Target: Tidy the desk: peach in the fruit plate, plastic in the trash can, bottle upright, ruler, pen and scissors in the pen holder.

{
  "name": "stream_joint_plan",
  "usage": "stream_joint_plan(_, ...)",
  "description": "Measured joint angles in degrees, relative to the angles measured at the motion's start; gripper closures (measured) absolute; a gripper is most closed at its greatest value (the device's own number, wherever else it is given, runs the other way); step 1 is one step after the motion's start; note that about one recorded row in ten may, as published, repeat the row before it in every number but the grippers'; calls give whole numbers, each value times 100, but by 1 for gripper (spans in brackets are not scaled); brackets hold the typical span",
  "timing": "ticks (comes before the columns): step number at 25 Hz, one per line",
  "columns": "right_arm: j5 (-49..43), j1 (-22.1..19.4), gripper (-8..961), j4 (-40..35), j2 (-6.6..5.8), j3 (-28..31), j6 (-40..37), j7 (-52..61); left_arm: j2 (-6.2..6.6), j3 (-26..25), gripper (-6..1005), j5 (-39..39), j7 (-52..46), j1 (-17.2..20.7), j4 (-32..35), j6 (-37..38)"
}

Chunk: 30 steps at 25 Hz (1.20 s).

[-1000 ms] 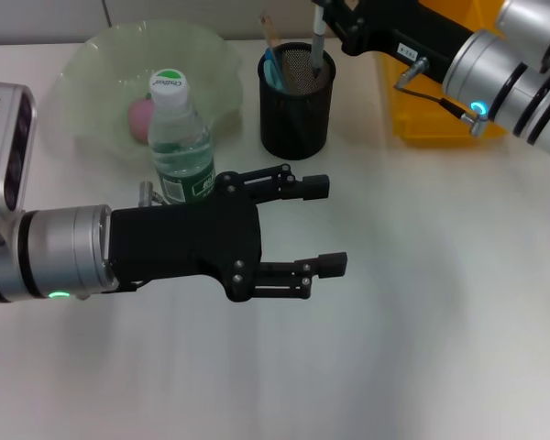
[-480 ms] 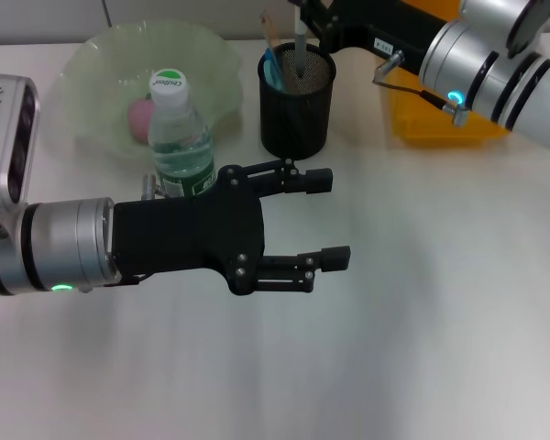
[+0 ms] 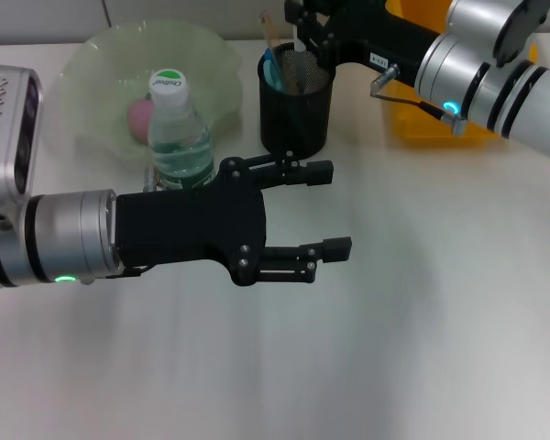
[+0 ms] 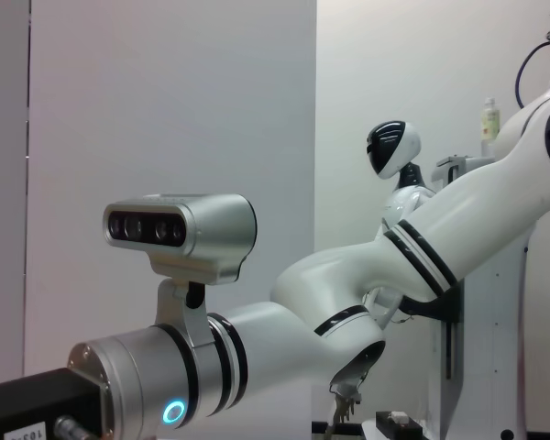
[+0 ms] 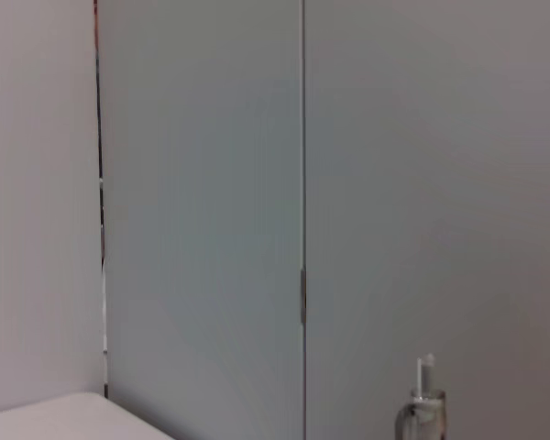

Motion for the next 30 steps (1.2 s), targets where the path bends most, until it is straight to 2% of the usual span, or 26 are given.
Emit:
stream_joint_plan(7,28,-63,665,-83,0,25,-17,0,0,-8,199,-5,0,-10,-5,-81)
stream_joint_plan(12,41,-223,563,-396,-4,30,-128,280,0,-9,199,-7,0,-28,-5,-81)
stream_joint_plan(14,42,-310,563,-540,-12,16,-182,477,0,-14,199,-7,-2,-29,-5,-82)
stream_joint_plan(17,4,-794,564,-1248,-53,-53,-587,1487,0,-46,199,-7,-22,-28,-4,-73)
stream_joint_plan(18,4,-794,564,-1248,-53,-53,-587,1487,0,-46,199,-7,-22,-28,-4,-73)
stream_joint_plan(19,-28,-1152,564,-1742,-66,-154,-872,1956,0,-56,199,-7,-35,-28,-2,-60)
stream_joint_plan(20,-28,-1152,564,-1742,-66,-154,-872,1956,0,-56,199,-7,-35,-28,-2,-60)
stream_joint_plan(21,-77,-1385,564,-2033,-68,-203,-1037,2176,0,-56,199,-7,-35,-28,-2,-60)
stream_joint_plan(22,-292,-1814,564,-2635,-71,-253,-1346,2628,0,-60,199,-26,-59,-28,22,-34)
stream_joint_plan(23,-292,-1814,548,-2635,-71,-253,-1346,2628,0,-60,199,-26,-59,-28,22,-34)
stream_joint_plan(26,-956,-2417,499,-3509,-70,-212,-1691,3395,-1,-61,199,-143,-70,-28,-2,-25)
stream_joint_plan(27,-1438,-2773,468,-4009,-61,-135,-2009,3826,0,-61,199,-151,-75,-28,-3,-25)
stream_joint_plan(28,-1438,-2773,437,-4009,-61,-135,-2009,3826,0,-61,199,-159,-83,-28,-3,-22)
stream_joint_plan(30,-1648,-3068,374,-4269,-56,-30,-2406,3979,0,-58,199,-187,-97,-25,-5,-16)
